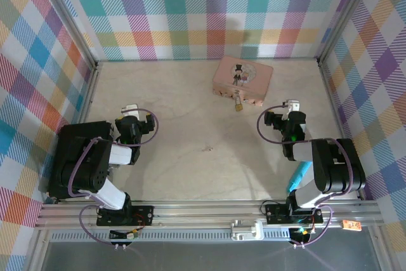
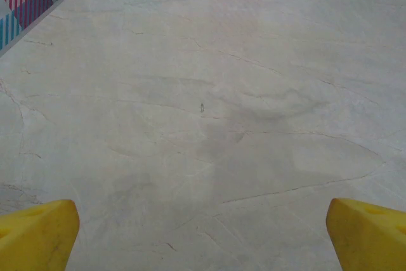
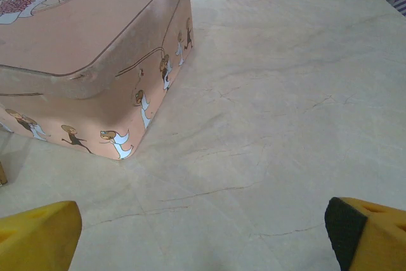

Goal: Unlock the padlock with the key

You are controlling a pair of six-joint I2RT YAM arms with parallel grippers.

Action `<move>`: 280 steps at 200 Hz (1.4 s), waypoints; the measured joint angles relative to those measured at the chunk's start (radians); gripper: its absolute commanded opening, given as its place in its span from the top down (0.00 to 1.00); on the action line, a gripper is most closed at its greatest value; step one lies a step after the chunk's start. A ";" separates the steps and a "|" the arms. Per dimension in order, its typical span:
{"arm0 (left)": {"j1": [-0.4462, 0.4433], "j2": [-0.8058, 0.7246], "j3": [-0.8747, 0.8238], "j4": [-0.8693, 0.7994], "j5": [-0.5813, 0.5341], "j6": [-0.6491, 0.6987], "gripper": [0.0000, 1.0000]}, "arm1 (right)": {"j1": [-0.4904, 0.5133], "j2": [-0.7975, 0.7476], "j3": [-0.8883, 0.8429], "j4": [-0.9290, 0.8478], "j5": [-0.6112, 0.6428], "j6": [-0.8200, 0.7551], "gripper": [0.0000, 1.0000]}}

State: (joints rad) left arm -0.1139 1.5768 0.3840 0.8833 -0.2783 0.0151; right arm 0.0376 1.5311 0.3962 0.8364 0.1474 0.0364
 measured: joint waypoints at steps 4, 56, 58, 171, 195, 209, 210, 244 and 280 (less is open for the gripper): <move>0.000 0.000 0.000 0.000 0.000 0.000 0.00 | 0.000 0.000 0.000 0.000 0.000 0.000 0.01; 0.002 0.000 0.000 0.000 0.000 0.000 0.00 | 0.000 0.000 0.000 0.000 0.000 0.000 0.01; 0.002 0.000 0.000 0.000 0.000 0.000 0.00 | 0.000 0.000 0.000 0.000 0.000 0.000 0.01; 0.002 0.000 0.000 0.000 0.000 0.000 0.00 | 0.000 0.000 0.000 0.000 0.000 0.000 0.01; 0.002 0.000 0.000 0.000 0.000 0.000 0.00 | 0.000 0.000 0.000 0.000 -0.003 0.000 0.01; 0.001 -0.004 0.000 -0.007 0.000 0.001 0.00 | 0.000 -0.016 0.005 -0.042 -0.010 0.000 0.01; 0.001 -0.006 0.001 -0.013 0.000 0.001 0.00 | 0.000 -0.019 0.005 -0.046 -0.010 0.000 0.01; -0.010 -0.102 0.115 -0.274 -0.047 -0.006 0.01 | 0.000 -0.147 0.121 -0.323 -0.010 0.026 0.01; -0.010 -0.180 0.386 -0.573 -0.079 -0.119 0.01 | 0.000 -0.190 0.326 -0.567 -0.006 0.125 0.01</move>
State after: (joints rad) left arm -0.1238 1.3972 0.7696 0.3103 -0.3569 -0.1036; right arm 0.0376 1.3415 0.7219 0.2695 0.1413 0.1616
